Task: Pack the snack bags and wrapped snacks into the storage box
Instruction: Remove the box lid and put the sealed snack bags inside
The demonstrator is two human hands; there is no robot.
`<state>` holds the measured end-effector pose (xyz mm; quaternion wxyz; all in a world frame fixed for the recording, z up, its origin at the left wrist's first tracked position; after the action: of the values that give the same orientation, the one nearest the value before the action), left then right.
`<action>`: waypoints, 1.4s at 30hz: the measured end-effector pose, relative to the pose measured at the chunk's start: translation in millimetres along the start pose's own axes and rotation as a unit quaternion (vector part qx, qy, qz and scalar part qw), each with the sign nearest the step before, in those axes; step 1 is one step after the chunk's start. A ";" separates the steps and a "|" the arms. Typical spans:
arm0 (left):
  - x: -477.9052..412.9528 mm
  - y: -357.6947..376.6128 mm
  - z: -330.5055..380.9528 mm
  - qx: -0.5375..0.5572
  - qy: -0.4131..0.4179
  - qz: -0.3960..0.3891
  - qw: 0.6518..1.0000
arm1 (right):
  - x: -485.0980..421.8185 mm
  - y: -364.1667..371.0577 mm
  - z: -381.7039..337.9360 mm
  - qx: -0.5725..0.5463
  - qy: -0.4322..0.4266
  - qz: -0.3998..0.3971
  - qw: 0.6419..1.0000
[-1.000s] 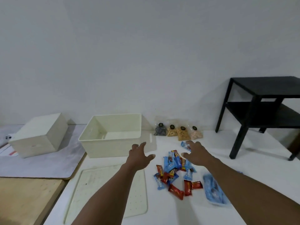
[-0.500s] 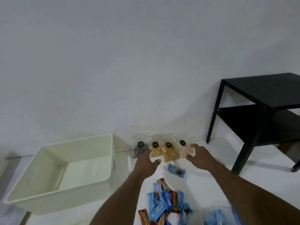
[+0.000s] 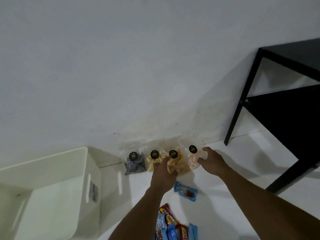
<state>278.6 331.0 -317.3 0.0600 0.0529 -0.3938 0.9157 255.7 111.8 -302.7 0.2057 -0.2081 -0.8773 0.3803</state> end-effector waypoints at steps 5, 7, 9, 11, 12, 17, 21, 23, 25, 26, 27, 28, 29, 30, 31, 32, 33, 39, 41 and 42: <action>-25.2 29.3 -10.0 -0.006 -0.020 0.004 1.000 | -40.8 25.7 9.2 -0.035 0.035 -0.001 0.999; -30.4 36.2 -9.5 -0.007 -0.021 0.017 1.000 | -51.8 34.7 16.2 -0.044 0.051 -0.010 0.998; -34.4 41.8 -10.1 0.000 -0.021 0.036 0.999 | -57.8 40.9 22.9 -0.051 0.060 -0.020 0.997; -36.8 46.0 -11.0 0.018 -0.031 0.050 0.998 | -60.4 44.9 28.0 -0.059 0.056 -0.021 0.996; -36.6 46.4 -10.9 0.026 -0.039 0.060 0.997 | -60.0 45.5 29.5 -0.063 0.050 -0.020 0.997; -25.7 41.8 -6.7 0.049 -0.051 0.085 0.994 | -49.1 47.1 36.9 -0.068 0.030 -0.069 0.995; -11.7 30.3 -9.0 0.069 -0.028 0.082 0.994 | -37.7 30.7 34.2 -0.083 0.018 -0.070 0.994; 2.2 11.5 -0.1 0.107 -0.026 0.066 0.992 | -29.7 18.4 23.8 -0.086 0.015 -0.057 0.995; 14.3 -10.9 1.8 0.140 -0.023 0.052 0.988 | -19.0 6.0 4.8 -0.092 -0.003 -0.044 0.995; 20.0 -26.3 3.7 0.140 -0.023 0.053 0.988 | -12.0 0.1 -8.3 -0.097 -0.016 -0.038 0.994; 24.4 -43.5 3.5 0.141 -0.022 0.062 0.988 | -4.0 -5.2 -23.2 -0.097 -0.032 -0.031 0.994; 28.5 -62.8 5.5 0.146 -0.014 0.073 0.986 | 4.0 -9.9 -40.0 -0.089 -0.053 -0.023 0.994; 33.5 -85.3 10.3 0.148 -0.002 0.087 0.985 | 12.5 -13.8 -58.8 -0.078 -0.079 -0.015 0.994; 36.6 -109.4 13.0 0.142 0.015 0.107 0.984 | 22.5 -17.1 -78.7 -0.068 -0.106 -0.008 0.992; 39.5 -133.3 14.8 0.133 0.032 0.127 0.982 | 32.7 -19.4 -99.5 -0.061 -0.140 -0.002 0.988; 41.8 -158.2 16.5 0.133 0.045 0.145 0.979 | 43.6 -20.3 -121.2 -0.052 -0.178 0.004 0.983; 43.8 -183.0 14.5 0.126 0.050 0.164 0.977 | 55.3 -19.5 -142.9 -0.045 -0.216 0.007 0.975; 51.9 -318.6 -43.7 0.116 0.005 0.249 0.962 | 113.0 17.4 -259.0 -0.060 -0.286 0.000 0.956; 53.8 -358.5 -76.4 0.115 -0.007 0.278 0.954 | 134.4 39.1 -292.7 -0.082 -0.287 0.006 0.954; 53.6 -376.0 -94.6 0.117 -0.012 0.288 0.950 | 144.6 52.6 -308.1 -0.088 -0.286 0.002 0.954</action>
<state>278.0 660.1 -105.5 -0.2176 -0.0450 -0.2835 0.9329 306.8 399.2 -120.1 -0.0743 -0.1097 -0.9291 0.3453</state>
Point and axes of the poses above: each hand's wrist, its own x-axis away from the middle knuckle, its own y-axis out of the palm, z = x × y, the point moved 7 cm from there along -x, towards the middle knuckle, and after that the axes turned 14 degrees about z, right-handed, at the moved point
